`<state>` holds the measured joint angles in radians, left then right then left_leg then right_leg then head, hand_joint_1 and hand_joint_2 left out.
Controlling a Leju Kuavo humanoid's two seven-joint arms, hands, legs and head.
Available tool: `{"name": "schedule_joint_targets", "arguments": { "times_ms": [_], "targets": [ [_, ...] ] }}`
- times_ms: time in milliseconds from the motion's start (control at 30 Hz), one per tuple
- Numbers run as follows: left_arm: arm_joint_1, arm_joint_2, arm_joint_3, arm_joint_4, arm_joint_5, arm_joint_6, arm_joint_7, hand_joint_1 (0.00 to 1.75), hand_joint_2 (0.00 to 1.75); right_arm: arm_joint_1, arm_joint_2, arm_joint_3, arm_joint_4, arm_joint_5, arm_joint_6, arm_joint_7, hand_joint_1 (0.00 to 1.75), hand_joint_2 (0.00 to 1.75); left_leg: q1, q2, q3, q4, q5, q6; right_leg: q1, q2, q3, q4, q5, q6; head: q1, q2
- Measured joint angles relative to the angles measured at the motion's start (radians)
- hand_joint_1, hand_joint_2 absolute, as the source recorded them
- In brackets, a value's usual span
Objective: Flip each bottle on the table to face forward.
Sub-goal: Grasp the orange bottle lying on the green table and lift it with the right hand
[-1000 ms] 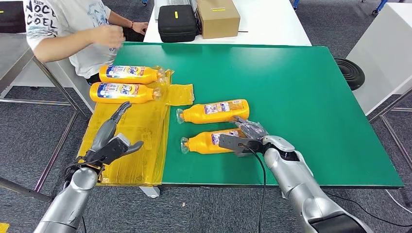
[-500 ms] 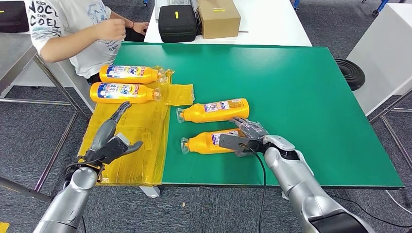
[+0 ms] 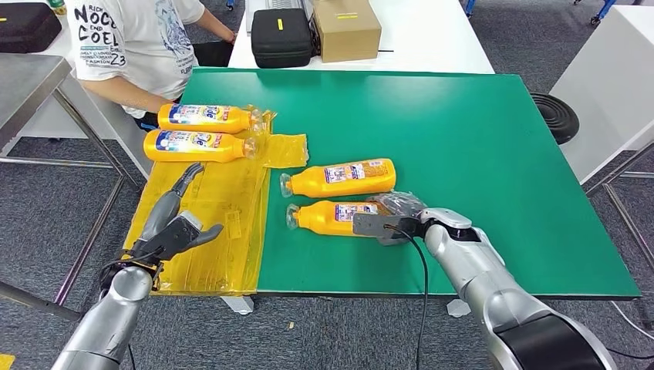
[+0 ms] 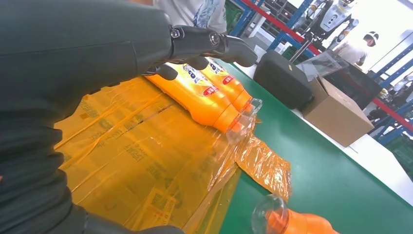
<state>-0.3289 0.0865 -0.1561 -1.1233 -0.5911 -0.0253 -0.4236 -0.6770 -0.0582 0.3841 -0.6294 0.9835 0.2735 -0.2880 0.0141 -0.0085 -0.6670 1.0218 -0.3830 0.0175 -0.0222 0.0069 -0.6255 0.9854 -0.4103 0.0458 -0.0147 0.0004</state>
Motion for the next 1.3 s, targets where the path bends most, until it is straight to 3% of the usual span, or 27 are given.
{"name": "schedule_joint_targets", "arguments": {
  "times_ms": [33, 133, 633, 867, 1033, 1167, 1300],
  "targets": [
    [0.001, 0.0, 0.0, 0.001, 0.003, 0.003, 0.0, 0.0, 1.75, -0.01, -0.002, 0.017, 0.016, -0.006, 0.006, -0.013, 1.74, 1.75, 0.0, 0.0, 0.001, 0.0, 0.0, 0.0, 0.0, 0.0, 0.0, 0.0, 0.0, 0.0, 0.0, 0.0],
    [0.002, 0.0, -0.001, 0.001, 0.006, 0.006, 0.001, 0.0, 1.75, -0.029, -0.006, 0.055, 0.05, -0.016, 0.015, -0.034, 1.75, 1.75, 0.0, 0.0, 0.003, 0.0, 0.0, 0.0, 0.0, 0.0, 0.002, 0.0, 0.0, 0.0, 0.0, 0.0],
    [0.002, 0.0, -0.001, 0.001, 0.006, 0.006, 0.001, 0.0, 1.75, -0.034, -0.006, 0.066, 0.06, -0.019, 0.011, -0.035, 1.75, 1.75, 0.0, 0.0, 0.004, 0.0, 0.0, 0.0, 0.0, 0.0, 0.004, 0.0, 0.0, 0.0, 0.0, 0.0],
    [0.02, 0.0, 0.001, -0.003, 0.009, 0.008, 0.0, 0.0, 1.75, -0.005, -0.003, 0.065, 0.046, -0.079, -0.079, -0.067, 1.75, 1.75, 0.0, 0.0, 0.004, 0.0, 0.0, 0.0, 0.0, 0.0, 0.004, 0.0, 0.0, 0.0, 0.0, 0.0],
    [0.037, -0.008, 0.013, -0.01, 0.06, -0.016, -0.017, 0.0, 1.75, 0.075, 0.018, 0.036, -0.036, -0.184, -0.17, -0.148, 1.75, 1.75, 0.001, 0.0, 0.004, 0.0, 0.0, 0.0, 0.001, 0.0, 0.004, 0.0, 0.0, 0.0, 0.0, 0.0],
    [0.064, -0.055, 0.08, -0.015, 0.367, -0.114, -0.024, 0.0, 1.75, 0.241, 0.103, -0.055, -0.257, -0.465, -0.323, -0.346, 1.75, 1.75, 0.002, -0.001, 0.001, 0.0, -0.001, -0.001, 0.002, 0.0, 0.001, 0.0, -0.001, -0.001, 0.0, 0.0],
    [0.071, -0.089, 0.101, -0.01, 0.517, -0.159, -0.025, 0.0, 1.75, 0.335, 0.161, -0.099, -0.425, -0.548, -0.359, -0.375, 1.75, 1.75, 0.004, -0.005, -0.002, 0.0, -0.001, -0.002, 0.002, -0.003, 0.0, 0.0, -0.004, -0.001, 0.002, 0.0]
  ]
}}
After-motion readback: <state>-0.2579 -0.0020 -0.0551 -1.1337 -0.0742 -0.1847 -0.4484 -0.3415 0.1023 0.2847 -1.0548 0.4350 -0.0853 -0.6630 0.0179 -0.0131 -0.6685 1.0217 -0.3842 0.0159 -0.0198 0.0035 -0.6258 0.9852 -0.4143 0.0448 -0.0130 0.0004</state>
